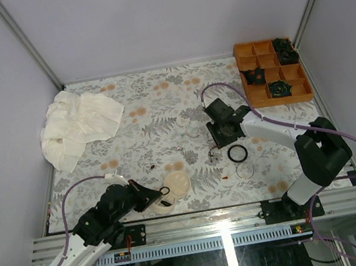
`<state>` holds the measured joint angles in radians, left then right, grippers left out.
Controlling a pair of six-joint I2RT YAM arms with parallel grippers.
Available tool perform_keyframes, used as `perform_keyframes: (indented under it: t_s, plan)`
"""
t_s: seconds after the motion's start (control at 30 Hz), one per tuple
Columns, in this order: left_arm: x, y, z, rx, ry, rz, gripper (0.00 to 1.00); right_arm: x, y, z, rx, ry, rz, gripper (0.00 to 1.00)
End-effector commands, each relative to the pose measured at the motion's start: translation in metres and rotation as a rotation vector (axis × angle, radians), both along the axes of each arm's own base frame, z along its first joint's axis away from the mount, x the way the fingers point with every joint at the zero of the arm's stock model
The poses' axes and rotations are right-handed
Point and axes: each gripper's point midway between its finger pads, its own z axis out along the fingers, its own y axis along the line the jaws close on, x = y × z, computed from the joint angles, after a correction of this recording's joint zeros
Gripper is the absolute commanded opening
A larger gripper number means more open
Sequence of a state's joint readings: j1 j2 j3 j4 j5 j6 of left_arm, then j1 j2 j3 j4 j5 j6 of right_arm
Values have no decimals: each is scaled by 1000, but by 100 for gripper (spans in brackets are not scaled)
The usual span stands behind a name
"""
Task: Organize the mixed jewelry
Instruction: Place the jewelry at the center of the board.
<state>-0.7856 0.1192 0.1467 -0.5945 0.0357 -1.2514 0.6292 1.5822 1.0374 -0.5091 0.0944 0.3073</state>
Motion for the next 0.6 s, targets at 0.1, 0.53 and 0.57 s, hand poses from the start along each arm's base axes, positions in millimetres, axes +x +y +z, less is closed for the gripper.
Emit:
perform_keyframes:
  t_s: [0.1,0.53,0.57]
  plan:
    - [-8,11,-41,95,61,-3,1,6,9,0,46,-11,-4,37]
    - [-8,11,-40,95,56,-3,1,28,-13,-11,-2,-22,-109,38]
    - [-8,11,-39,92,53,-4,1,30,-16,-13,-18,-26,-120,38]
